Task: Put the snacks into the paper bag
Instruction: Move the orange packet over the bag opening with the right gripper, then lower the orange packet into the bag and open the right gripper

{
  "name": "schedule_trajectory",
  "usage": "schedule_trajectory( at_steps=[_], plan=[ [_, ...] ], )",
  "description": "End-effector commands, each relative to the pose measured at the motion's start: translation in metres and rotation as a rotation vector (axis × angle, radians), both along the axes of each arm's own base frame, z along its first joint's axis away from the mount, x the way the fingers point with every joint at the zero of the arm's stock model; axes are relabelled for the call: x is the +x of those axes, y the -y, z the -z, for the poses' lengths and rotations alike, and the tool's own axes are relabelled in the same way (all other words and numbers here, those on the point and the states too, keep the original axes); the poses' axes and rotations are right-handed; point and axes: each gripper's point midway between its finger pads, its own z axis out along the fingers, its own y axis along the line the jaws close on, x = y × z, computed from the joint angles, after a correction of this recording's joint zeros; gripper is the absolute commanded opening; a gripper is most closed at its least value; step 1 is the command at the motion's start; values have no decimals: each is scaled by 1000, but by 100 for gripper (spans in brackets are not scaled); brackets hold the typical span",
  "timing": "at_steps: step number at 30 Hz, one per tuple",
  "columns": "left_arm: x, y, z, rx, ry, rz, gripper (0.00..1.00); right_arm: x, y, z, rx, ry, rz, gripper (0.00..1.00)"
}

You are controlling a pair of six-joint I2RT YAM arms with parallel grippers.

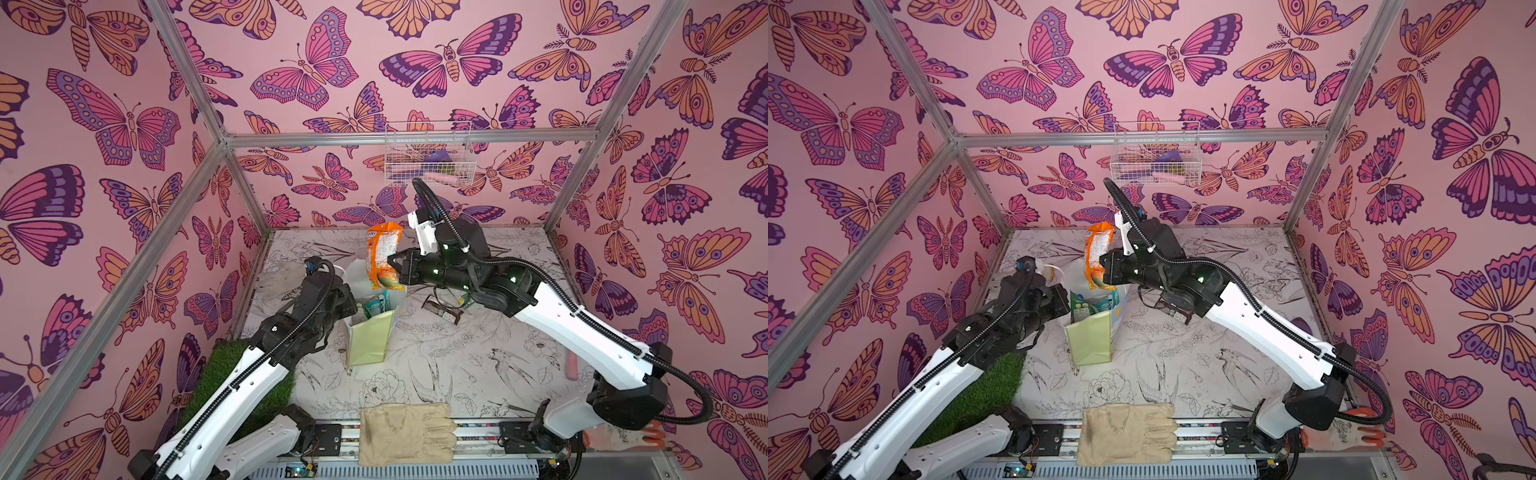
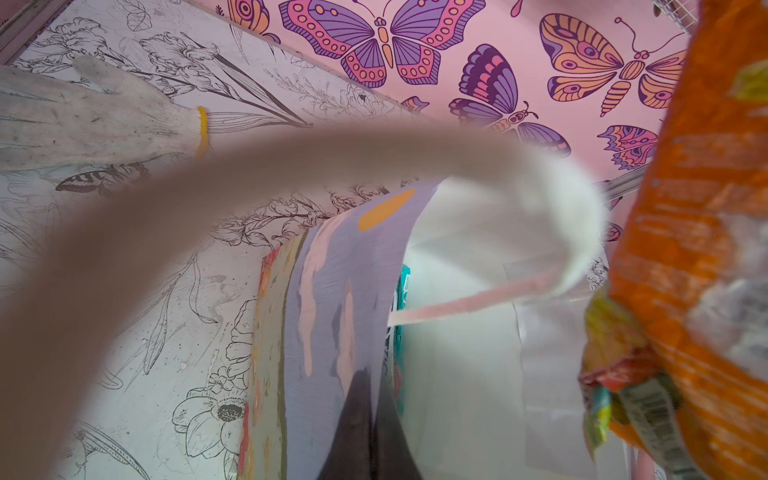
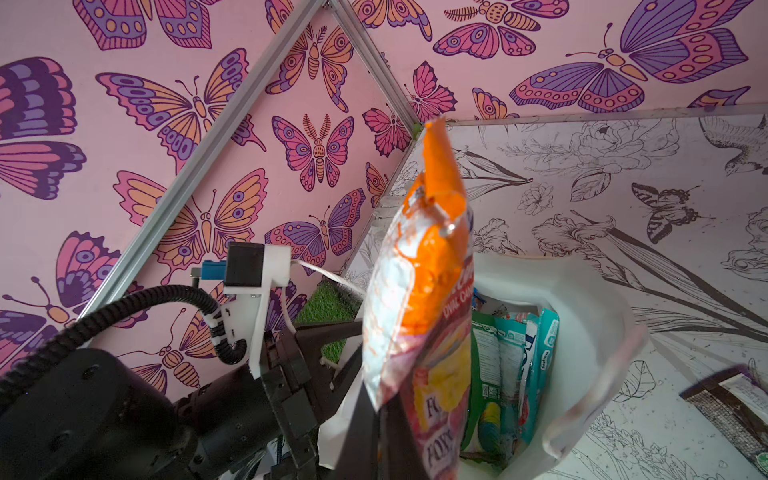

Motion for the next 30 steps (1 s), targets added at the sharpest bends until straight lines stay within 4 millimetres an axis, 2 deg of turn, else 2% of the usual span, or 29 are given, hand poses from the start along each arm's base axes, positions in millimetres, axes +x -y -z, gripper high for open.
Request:
schedule_trajectory(
  at_steps=[1, 24, 27, 28, 30],
  plan=[
    [2, -2, -14, -6, 58, -5, 0, 1, -7, -24, 76, 46, 8, 0],
    [0, -4, -13, -16, 56, -8, 0, 7, -13, 14, -42, 95, 135, 0],
    [-1, -4, -13, -16, 57, -7, 0, 5, -14, 14, -44, 97, 138, 0],
    [-1, -4, -13, -16, 58, -7, 0, 8, -21, 28, -73, 85, 141, 0],
    [-1, -4, -13, -17, 59, -7, 0, 9, -23, 33, -85, 81, 150, 0]
  ],
)
